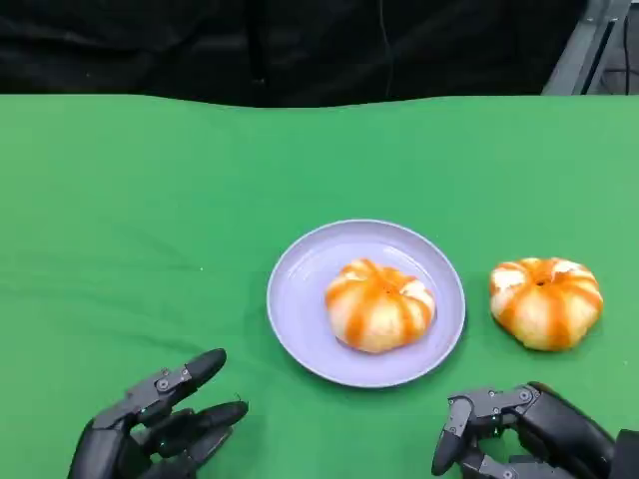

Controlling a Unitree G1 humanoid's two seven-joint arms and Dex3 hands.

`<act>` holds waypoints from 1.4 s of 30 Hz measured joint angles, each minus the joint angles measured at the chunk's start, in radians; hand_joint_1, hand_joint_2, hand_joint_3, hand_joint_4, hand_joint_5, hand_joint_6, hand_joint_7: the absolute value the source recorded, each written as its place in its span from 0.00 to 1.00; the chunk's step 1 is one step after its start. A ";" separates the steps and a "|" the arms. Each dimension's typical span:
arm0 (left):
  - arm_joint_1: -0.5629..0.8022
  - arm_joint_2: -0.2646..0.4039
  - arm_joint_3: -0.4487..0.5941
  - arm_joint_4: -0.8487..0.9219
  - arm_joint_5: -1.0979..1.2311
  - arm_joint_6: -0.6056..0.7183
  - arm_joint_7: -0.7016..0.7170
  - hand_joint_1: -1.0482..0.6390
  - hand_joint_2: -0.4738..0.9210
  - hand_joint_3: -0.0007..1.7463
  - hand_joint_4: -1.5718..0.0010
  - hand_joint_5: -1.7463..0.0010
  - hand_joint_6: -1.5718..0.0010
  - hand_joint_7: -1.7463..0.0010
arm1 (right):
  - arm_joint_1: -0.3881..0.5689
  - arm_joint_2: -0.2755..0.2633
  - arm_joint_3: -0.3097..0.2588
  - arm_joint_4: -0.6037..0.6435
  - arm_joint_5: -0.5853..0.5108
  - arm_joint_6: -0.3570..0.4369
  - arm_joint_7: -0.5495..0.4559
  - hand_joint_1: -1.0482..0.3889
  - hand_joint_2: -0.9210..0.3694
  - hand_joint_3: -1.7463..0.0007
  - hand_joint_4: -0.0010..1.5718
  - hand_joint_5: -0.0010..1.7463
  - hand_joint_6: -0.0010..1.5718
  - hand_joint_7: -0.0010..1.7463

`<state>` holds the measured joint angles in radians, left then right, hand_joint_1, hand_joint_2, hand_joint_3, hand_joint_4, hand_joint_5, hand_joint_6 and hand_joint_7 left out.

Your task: Grasp the bread from the table and place it into the plate.

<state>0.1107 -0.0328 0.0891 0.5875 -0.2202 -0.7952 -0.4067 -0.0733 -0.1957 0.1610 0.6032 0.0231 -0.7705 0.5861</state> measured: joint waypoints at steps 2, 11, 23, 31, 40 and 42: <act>0.000 0.000 0.000 0.000 0.000 0.000 0.000 0.38 1.00 0.05 0.36 1.00 0.51 1.00 | 0.000 0.000 0.000 0.000 0.000 0.000 0.000 0.69 0.00 0.72 0.44 0.91 0.50 0.62; 0.013 0.017 -0.020 -0.037 0.021 0.050 -0.002 0.36 1.00 0.07 0.36 1.00 0.50 1.00 | 0.000 0.000 0.000 0.000 0.000 0.000 0.000 0.69 0.00 0.72 0.44 0.90 0.50 0.63; 0.044 0.078 -0.081 -0.137 0.038 0.194 -0.061 0.38 1.00 0.08 0.36 1.00 0.49 0.99 | 0.000 0.000 0.000 0.000 0.001 0.000 0.001 0.69 0.00 0.73 0.45 0.90 0.50 0.62; 0.045 0.079 -0.086 -0.147 0.034 0.205 -0.070 0.38 1.00 0.08 0.36 1.00 0.49 1.00 | 0.000 0.000 0.000 0.000 0.002 0.000 0.000 0.69 0.00 0.73 0.44 0.90 0.50 0.61; 0.041 0.079 -0.086 -0.156 0.045 0.213 -0.060 0.37 1.00 0.08 0.36 1.00 0.49 1.00 | 0.000 0.000 0.000 0.000 0.002 0.000 0.000 0.68 0.00 0.73 0.45 0.91 0.51 0.62; 0.037 0.079 -0.086 -0.157 0.045 0.213 -0.056 0.36 1.00 0.08 0.37 1.00 0.49 1.00 | 0.000 0.000 0.000 0.000 0.002 0.000 0.000 0.69 0.00 0.73 0.45 0.91 0.50 0.62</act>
<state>0.1479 0.0460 0.0032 0.4308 -0.1748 -0.5821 -0.4625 -0.0733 -0.1957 0.1608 0.6029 0.0247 -0.7709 0.5863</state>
